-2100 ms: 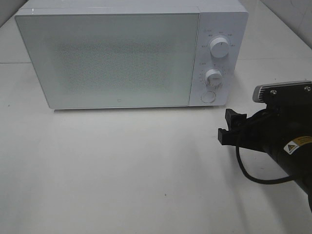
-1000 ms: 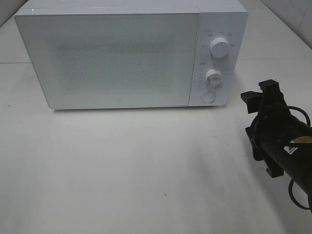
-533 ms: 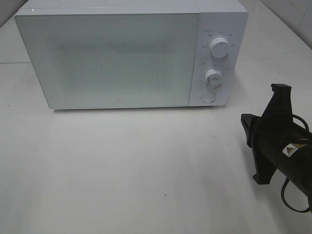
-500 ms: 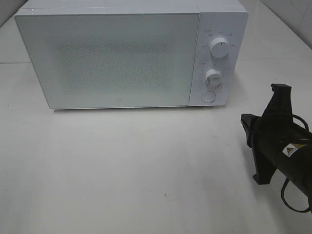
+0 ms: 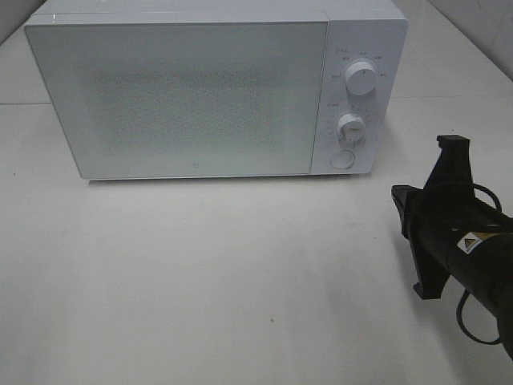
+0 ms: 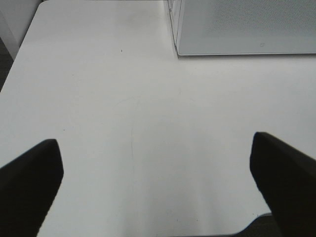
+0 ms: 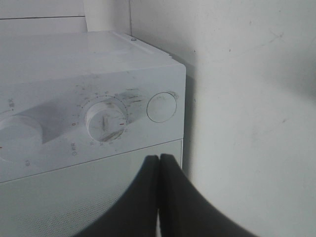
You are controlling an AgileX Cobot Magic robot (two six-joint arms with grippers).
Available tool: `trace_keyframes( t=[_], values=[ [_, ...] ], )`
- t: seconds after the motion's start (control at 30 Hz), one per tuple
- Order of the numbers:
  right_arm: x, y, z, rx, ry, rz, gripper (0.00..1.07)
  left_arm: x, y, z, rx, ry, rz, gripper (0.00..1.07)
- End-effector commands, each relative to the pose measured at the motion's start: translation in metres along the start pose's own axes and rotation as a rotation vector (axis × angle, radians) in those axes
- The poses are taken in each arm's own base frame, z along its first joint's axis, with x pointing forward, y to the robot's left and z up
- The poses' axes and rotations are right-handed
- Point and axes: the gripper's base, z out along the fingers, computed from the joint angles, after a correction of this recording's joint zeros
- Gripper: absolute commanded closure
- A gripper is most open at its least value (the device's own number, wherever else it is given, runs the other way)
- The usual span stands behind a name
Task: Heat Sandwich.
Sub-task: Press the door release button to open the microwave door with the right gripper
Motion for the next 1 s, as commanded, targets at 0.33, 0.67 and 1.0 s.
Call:
trace_keyframes(
  t=[0.33, 0.67, 1.0],
  values=[
    [0.02, -0.009, 0.032, 0.03, 0.021, -0.027, 1.07, 0.0, 0.0, -0.002, -0.001, -0.029, -0.006, 0.09],
    [0.019, -0.001, 0.065, 0.003, 0.03, -0.031, 1.07, 0.0, 0.0, -0.002, -0.001, -0.029, -0.006, 0.09],
    [0.018, -0.001, 0.091, 0.03, 0.048, -0.032, 1.07, 0.0, 0.0, -0.002, -0.001, -0.029, -0.006, 0.09]
  ],
)
